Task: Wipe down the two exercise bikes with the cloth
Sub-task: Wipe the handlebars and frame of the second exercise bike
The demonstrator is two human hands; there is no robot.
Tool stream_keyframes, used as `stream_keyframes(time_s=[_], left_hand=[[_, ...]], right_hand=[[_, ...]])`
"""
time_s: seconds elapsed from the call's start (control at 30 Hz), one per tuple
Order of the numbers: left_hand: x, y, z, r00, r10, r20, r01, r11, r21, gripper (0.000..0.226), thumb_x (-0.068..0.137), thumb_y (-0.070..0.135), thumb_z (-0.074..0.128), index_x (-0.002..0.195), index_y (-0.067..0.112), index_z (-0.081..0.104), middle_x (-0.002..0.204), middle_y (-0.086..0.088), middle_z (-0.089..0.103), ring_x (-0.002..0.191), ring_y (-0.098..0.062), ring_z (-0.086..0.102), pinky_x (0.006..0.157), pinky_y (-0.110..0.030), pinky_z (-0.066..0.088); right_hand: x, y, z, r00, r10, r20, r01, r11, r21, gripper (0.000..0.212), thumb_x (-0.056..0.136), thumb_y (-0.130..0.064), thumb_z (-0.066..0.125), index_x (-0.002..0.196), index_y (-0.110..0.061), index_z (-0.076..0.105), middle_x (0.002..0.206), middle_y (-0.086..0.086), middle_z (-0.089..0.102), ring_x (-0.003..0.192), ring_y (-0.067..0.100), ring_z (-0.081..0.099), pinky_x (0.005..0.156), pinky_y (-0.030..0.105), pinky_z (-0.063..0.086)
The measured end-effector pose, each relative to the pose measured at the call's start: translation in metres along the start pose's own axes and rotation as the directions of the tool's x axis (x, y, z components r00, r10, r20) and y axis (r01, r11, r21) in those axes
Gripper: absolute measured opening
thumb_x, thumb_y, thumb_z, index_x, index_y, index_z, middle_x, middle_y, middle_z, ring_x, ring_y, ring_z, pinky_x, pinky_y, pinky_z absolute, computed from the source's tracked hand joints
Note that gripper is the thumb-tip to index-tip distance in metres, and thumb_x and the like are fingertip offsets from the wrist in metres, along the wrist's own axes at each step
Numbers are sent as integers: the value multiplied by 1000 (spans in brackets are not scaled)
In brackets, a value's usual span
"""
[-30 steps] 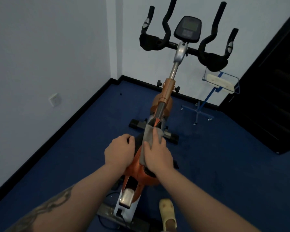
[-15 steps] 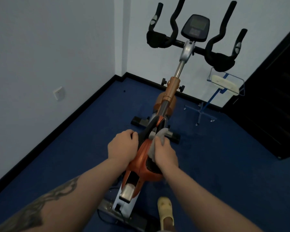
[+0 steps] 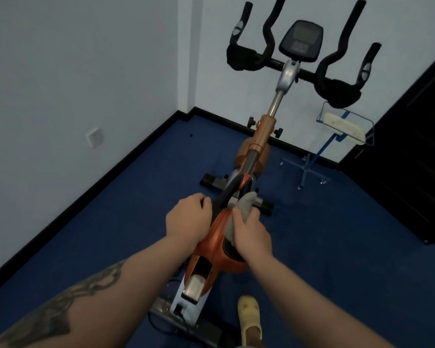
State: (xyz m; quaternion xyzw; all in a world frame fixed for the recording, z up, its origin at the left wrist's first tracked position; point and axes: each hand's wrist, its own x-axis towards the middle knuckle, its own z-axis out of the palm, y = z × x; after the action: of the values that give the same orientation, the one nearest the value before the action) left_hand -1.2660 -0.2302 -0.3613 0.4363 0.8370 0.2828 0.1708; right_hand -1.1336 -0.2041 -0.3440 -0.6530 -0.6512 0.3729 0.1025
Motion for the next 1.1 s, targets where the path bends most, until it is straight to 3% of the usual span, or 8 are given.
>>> stream_keyframes(time_s=[0.17,0.37,0.47,0.57,0.73,0.83,1.0,1.1], left_hand=[[2,1,0,1000,11,-20,-11,1000,1,33,99,39,37,84,23,61,74,8,59,65,-7,53,55,-29,37],[1,0,-1,1000,4,-1,-4,1000,1,33,99,39,37,83,23,62,74,9,59,66,-9,55,61,-32,46],[-2,-1,0,1000,2,-1,-2,1000,-17,34,99,39,37,84,22,63,73,9,59,65,-7,54,60,-31,45],[2,-1,0,1000,11,-14,-11,1000,-5,34,99,40,37,84,24,63,72,10,58,64,-4,53,55,-28,40],[4,-2,0,1000,9,-17,-9,1000,-10,34,99,39,38,84,23,64,73,9,59,64,-4,52,54,-27,38],[4,-2,0,1000,7,1,-7,1000,-19,34,98,39,38,84,23,64,76,8,61,67,-8,55,60,-31,45],[2,-4,2,1000,1,-13,-1,1000,-20,30,99,39,37,84,28,62,75,11,59,64,-1,50,51,-24,33],[4,-3,2,1000,1,-4,-1,999,-34,30,98,38,38,83,28,62,75,11,60,66,-5,54,57,-28,42]], right_hand=[[-44,15,16,959,-240,-149,211,959,-187,73,94,-60,17,155,-23,1,160,1,14,138,22,31,103,34,38],[12,-17,5,998,-37,-49,26,980,-197,64,103,-44,22,154,-16,-5,156,12,25,124,35,47,90,39,42],[-9,-3,9,984,-174,-27,162,954,-254,60,102,-48,18,153,-32,-8,159,8,13,122,32,46,84,37,43],[-38,17,16,956,-292,-23,268,902,-340,55,97,-55,11,149,-47,-6,161,7,-2,137,30,27,101,42,43],[-15,-2,13,962,-261,-80,223,920,-323,50,101,-49,19,151,-46,10,161,7,7,130,30,37,97,41,45],[-2,-11,9,978,-202,-48,180,941,-287,51,103,-47,19,152,-44,6,160,8,11,122,33,46,91,39,46],[-48,19,21,942,-327,-73,291,907,-305,53,95,-56,9,146,-55,-3,160,-2,-6,139,25,18,108,45,36],[-44,16,22,935,-329,-134,271,904,-332,50,97,-54,12,146,-55,5,161,-1,0,139,23,19,108,45,35]])
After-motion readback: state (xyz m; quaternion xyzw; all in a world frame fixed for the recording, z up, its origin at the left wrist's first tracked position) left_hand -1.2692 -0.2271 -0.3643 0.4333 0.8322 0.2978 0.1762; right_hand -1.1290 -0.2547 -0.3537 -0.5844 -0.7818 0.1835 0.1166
